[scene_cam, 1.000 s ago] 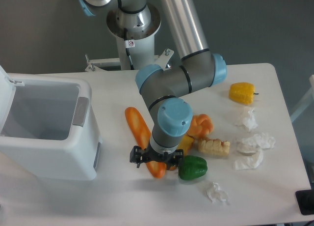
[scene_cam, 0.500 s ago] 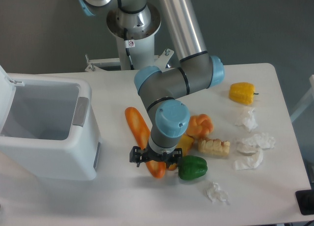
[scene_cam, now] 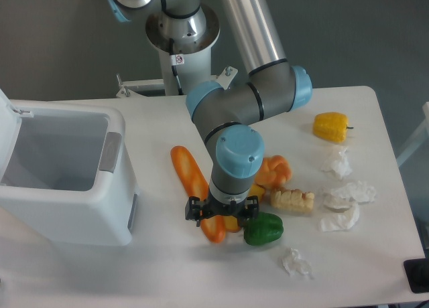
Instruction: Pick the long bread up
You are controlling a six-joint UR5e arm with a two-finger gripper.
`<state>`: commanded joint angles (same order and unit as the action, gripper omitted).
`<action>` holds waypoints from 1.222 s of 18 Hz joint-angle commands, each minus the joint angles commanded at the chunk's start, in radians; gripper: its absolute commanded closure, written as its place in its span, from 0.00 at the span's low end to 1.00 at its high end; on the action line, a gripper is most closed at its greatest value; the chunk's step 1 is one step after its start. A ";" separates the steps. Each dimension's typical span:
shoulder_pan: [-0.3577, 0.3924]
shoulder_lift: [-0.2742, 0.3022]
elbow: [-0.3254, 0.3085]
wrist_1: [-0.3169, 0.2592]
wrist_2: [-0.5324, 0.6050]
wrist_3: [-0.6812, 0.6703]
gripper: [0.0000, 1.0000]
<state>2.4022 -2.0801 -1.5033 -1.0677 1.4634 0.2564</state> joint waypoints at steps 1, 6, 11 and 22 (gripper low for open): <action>-0.002 0.003 0.000 0.000 0.000 -0.014 0.00; -0.008 0.008 -0.008 -0.003 0.002 -0.032 0.00; -0.008 0.012 -0.015 -0.006 0.003 -0.072 0.00; -0.015 -0.012 -0.063 -0.009 0.003 -0.072 0.00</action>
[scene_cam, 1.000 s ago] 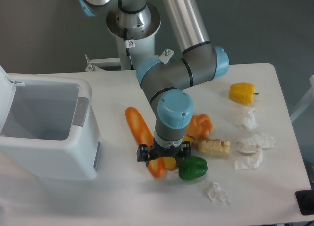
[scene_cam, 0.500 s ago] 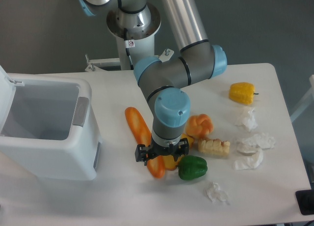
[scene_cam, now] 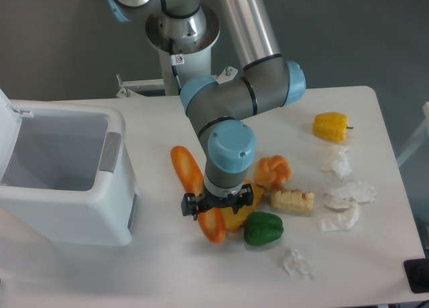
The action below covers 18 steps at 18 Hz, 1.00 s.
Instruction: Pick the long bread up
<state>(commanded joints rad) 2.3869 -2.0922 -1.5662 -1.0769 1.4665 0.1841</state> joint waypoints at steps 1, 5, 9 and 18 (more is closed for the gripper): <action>-0.002 -0.008 0.003 0.002 0.000 0.000 0.00; -0.002 -0.032 0.008 0.002 -0.002 0.000 0.00; -0.003 -0.043 0.012 0.003 -0.005 0.002 0.00; -0.002 -0.054 0.015 0.006 0.000 0.011 0.00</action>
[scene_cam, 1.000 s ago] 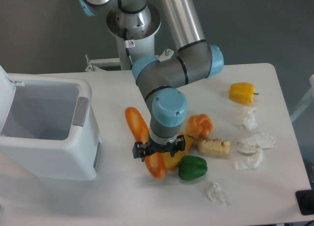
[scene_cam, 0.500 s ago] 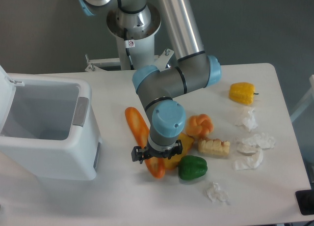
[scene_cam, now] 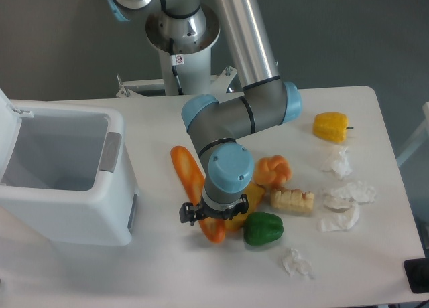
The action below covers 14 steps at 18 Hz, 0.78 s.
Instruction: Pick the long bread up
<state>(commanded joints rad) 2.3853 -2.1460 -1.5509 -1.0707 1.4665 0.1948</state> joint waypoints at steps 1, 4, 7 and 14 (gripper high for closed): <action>-0.002 0.000 -0.002 0.000 0.000 0.000 0.00; -0.002 0.000 0.000 0.000 0.005 -0.005 0.00; -0.002 -0.009 0.000 0.000 0.005 -0.006 0.00; 0.000 -0.012 0.014 0.003 0.005 -0.011 0.21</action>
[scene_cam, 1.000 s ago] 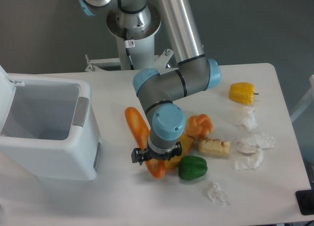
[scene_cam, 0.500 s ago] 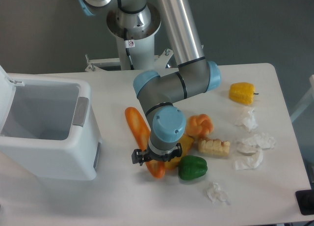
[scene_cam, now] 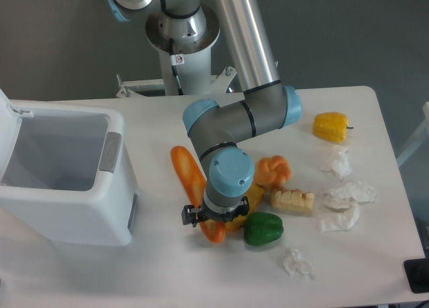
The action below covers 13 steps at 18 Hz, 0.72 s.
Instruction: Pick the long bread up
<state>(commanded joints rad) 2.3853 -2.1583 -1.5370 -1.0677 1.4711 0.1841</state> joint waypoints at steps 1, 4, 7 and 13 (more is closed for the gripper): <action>0.000 0.000 0.000 -0.002 0.000 0.000 0.25; 0.000 0.002 -0.003 -0.002 0.000 -0.002 0.39; -0.002 0.002 -0.008 -0.002 0.000 -0.002 0.50; -0.002 0.002 -0.008 -0.002 0.000 0.002 0.59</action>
<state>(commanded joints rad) 2.3838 -2.1568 -1.5447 -1.0692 1.4711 0.1856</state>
